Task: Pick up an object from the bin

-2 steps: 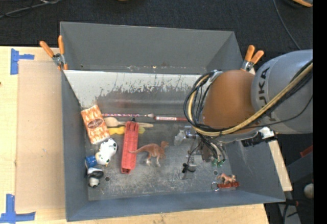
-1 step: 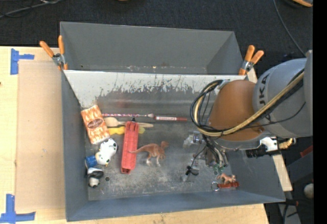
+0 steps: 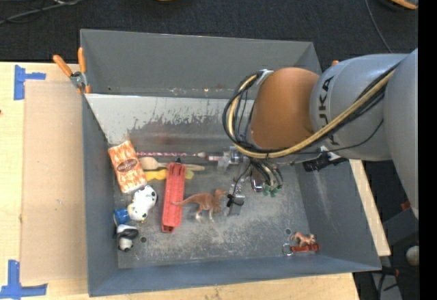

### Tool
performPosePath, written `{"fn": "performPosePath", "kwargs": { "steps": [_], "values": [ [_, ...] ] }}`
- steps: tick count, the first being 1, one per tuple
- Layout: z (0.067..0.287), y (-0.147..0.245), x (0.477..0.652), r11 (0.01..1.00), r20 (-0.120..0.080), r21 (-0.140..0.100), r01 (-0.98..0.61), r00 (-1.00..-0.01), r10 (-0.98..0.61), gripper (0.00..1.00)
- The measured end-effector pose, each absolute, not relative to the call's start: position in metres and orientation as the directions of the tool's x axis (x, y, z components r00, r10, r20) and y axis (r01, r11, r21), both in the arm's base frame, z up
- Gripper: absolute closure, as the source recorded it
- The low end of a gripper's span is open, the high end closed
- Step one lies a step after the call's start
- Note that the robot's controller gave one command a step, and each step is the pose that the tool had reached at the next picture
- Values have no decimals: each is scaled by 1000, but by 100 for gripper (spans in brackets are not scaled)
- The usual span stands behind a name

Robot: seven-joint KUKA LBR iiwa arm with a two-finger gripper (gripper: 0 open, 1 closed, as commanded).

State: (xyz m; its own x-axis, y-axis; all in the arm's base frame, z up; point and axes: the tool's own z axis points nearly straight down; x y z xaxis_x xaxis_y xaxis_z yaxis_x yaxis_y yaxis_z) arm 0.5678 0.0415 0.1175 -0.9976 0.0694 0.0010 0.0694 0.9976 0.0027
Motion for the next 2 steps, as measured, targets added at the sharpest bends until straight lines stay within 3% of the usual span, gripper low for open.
{"fn": "performPosePath", "kwargs": {
  "steps": [1,2],
  "values": [
    [117,76,567,1000,10,-1,31,-999,31,0],
    [99,77,551,999,-4,4,-39,-999,-39,100]
  ]
}}
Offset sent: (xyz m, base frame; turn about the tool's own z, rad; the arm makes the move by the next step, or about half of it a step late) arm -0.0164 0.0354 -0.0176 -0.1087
